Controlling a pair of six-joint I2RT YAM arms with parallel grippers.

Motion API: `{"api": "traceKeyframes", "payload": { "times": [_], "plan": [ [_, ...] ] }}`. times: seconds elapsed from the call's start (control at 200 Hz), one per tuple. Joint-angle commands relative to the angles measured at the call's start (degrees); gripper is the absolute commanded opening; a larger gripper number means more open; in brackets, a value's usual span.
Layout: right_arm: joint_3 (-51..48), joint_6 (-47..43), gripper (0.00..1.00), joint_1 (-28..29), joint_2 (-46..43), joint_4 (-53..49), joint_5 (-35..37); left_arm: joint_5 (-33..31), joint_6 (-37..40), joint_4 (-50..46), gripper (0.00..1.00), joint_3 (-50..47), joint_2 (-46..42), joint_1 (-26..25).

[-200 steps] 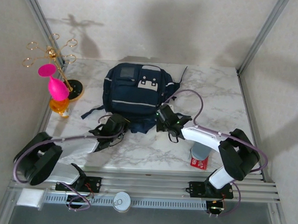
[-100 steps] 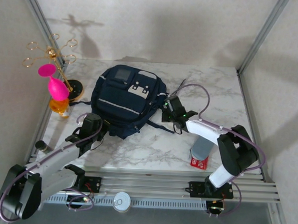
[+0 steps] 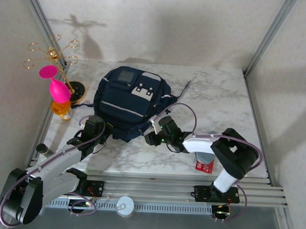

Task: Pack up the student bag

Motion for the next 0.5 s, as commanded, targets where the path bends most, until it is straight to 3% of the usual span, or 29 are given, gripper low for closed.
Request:
{"api": "traceKeyframes", "payload": {
  "times": [0.0, 0.335, 0.491],
  "plan": [
    [1.7, -3.3, 0.42, 0.6, 2.9, 6.5, -0.2, -0.5, 0.7, 0.4, 0.0, 0.4, -0.9, 0.4],
    [5.4, -6.4, 0.42, 0.9, 8.2, 10.4, -4.6, -0.7, 0.0, 1.0, 0.0, 0.2, -0.4, 0.4],
    [6.1, -6.1, 0.25, 0.8, 8.7, 9.7, -0.2, -1.4, 0.3, 0.1, 0.0, 0.6, -0.3, 0.6]
  ]
}}
